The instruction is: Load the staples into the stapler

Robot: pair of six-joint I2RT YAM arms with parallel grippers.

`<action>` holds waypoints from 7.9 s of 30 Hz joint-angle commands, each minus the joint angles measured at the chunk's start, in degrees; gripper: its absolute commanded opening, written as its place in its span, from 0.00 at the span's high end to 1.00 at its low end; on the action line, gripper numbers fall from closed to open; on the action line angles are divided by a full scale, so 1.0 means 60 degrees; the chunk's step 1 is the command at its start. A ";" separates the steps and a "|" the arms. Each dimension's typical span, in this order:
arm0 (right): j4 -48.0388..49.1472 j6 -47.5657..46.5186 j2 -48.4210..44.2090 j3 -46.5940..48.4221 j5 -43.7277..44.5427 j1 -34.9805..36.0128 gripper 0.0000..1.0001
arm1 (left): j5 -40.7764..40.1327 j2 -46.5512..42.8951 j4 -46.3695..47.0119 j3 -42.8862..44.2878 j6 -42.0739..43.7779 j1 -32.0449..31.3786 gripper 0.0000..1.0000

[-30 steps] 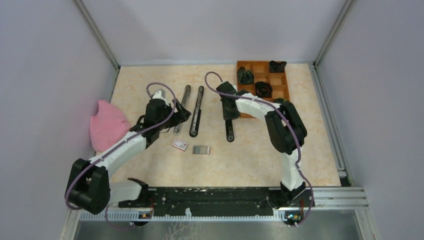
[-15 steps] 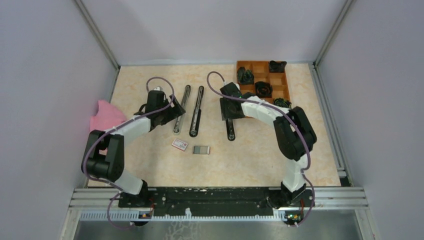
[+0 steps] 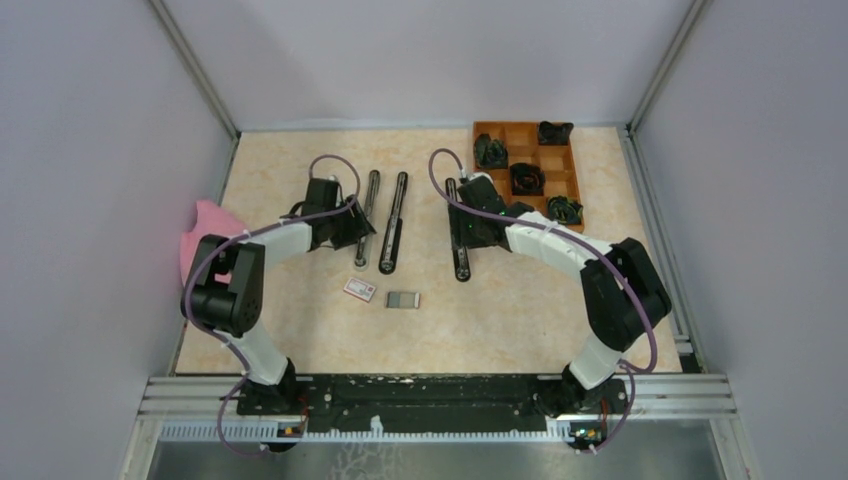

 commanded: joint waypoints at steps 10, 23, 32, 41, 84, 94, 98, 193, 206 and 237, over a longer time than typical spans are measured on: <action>0.0927 0.0129 -0.0755 -0.0514 -0.0580 -0.0012 0.39 | -0.0162 0.0369 -0.0864 -0.0134 -0.0491 -0.1609 0.44; 0.1005 0.0152 -0.1728 -0.1173 -0.0872 -0.0012 0.39 | -0.1202 0.0907 -0.1591 0.0326 -0.1636 -0.2718 0.46; 0.1365 0.0246 -0.1988 -0.1541 -0.1409 0.0178 0.39 | -0.2278 0.0276 -0.2110 -0.0188 -0.1797 -0.2677 0.47; 0.1872 -0.0602 -0.1319 -0.0957 -0.1215 0.0865 0.39 | -0.2012 -0.0187 -0.1856 -0.0327 -0.1738 -0.2534 0.36; 0.0855 -0.0376 0.0862 0.0271 0.1266 0.2110 0.62 | 0.1642 -0.4688 -0.0728 -0.3399 -0.0996 -0.2146 0.25; 0.1673 0.0069 -0.0932 -0.0789 0.0800 0.2423 0.49 | 0.2200 -0.3444 -0.0413 -0.2984 -0.0665 -0.2289 0.29; 0.1913 0.0178 -0.1396 -0.1262 0.0601 0.2444 0.48 | 0.2295 -0.3086 -0.0348 -0.2831 -0.0596 -0.2365 0.31; 0.0958 0.0775 0.0761 0.0059 0.0956 0.4544 0.80 | 0.1024 -0.5031 0.0237 -0.4972 -0.2587 -0.2901 0.41; 0.0998 0.0776 0.1168 0.0407 0.0734 0.4544 0.79 | 0.0944 -0.5661 0.0124 -0.5360 -0.2763 -0.2529 0.40; 0.0028 0.0947 0.2275 0.1260 0.1417 0.4769 0.79 | 0.1061 -0.5719 0.0166 -0.5447 -0.2763 -0.2426 0.40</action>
